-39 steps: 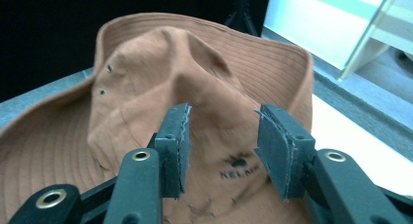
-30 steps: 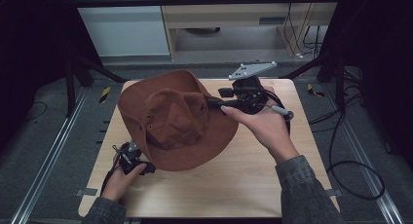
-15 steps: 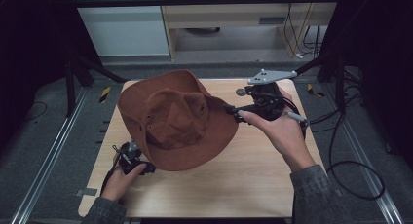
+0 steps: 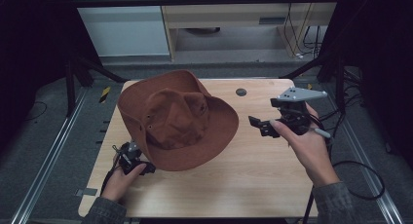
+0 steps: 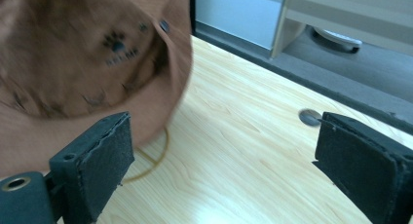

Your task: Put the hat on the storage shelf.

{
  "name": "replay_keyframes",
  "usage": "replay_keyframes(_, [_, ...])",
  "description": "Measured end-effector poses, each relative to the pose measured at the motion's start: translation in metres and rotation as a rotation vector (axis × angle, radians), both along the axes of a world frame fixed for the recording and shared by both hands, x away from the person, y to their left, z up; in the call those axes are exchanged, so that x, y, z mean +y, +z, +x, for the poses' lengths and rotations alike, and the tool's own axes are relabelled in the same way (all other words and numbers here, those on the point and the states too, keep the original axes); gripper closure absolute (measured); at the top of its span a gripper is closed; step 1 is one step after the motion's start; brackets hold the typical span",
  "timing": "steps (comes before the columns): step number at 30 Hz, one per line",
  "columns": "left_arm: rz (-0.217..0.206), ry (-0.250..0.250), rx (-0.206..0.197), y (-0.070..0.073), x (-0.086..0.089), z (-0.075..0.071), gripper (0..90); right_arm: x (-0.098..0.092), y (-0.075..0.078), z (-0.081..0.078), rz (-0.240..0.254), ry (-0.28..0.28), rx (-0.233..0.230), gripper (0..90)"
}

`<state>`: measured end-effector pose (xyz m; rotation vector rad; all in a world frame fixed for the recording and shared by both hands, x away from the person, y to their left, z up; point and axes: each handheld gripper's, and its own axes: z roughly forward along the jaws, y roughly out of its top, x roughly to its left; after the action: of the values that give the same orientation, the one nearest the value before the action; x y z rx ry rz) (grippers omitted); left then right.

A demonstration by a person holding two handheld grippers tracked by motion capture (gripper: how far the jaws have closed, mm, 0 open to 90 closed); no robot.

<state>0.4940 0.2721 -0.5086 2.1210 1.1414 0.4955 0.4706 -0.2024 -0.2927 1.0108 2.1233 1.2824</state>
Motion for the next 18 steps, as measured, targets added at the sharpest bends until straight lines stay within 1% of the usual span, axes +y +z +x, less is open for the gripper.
replay_keyframes(1, [0.000,0.000,0.000,0.000,0.000,0.000,0.0,0.000,0.000,0.000,0.000,0.000,0.000,7.9])
replay_keyframes(2, [0.000,0.000,0.000,0.000,0.000,0.000,0.0,-0.009,-0.009,-0.004,-0.001,-0.013,-0.002,8.3])
replay_keyframes(6, [0.000,0.000,0.000,0.000,0.000,0.000,0.0,-0.022,-0.028,-0.010,-0.005,-0.041,0.018,10.2])
replay_keyframes(7, [0.000,0.000,0.000,0.000,0.000,0.000,0.0,-0.022,-0.028,-0.010,-0.005,-0.041,0.018,10.2])
replay_keyframes(8, [0.000,0.001,-0.001,0.000,0.000,0.000,0.0,-0.028,-0.040,-0.012,-0.009,-0.064,0.025,12.0])
replay_keyframes(9, [0.000,0.001,-0.001,0.000,0.000,0.000,0.0,-0.030,-0.045,-0.013,-0.010,-0.072,0.028,11.9])
replay_keyframes(10, [0.000,0.002,-0.001,0.000,0.000,0.000,0.0,-0.030,-0.045,-0.013,-0.010,-0.072,0.028,11.9])
replay_keyframes(11, [0.000,0.002,-0.001,0.000,0.000,0.000,0.0,-0.032,-0.050,-0.013,-0.012,-0.080,0.032,12.1])
replay_keyframes(12, [0.000,0.002,-0.001,0.000,0.000,0.000,0.0,-0.036,-0.062,-0.013,-0.012,-0.092,0.043,12.7])
replay_keyframes(13, [0.000,0.002,-0.001,0.000,0.000,0.000,0.0,-0.037,-0.067,-0.013,-0.009,-0.097,0.048,12.8])
replay_keyframes(16, [0.000,0.002,-0.001,0.000,0.000,0.000,0.0,-0.041,-0.080,-0.014,-0.002,-0.104,0.062,13.1])
replay_keyframes(18, [0.000,0.002,-0.001,0.000,0.000,0.000,0.0,-0.043,-0.086,-0.015,-0.003,-0.108,0.057,13.1])
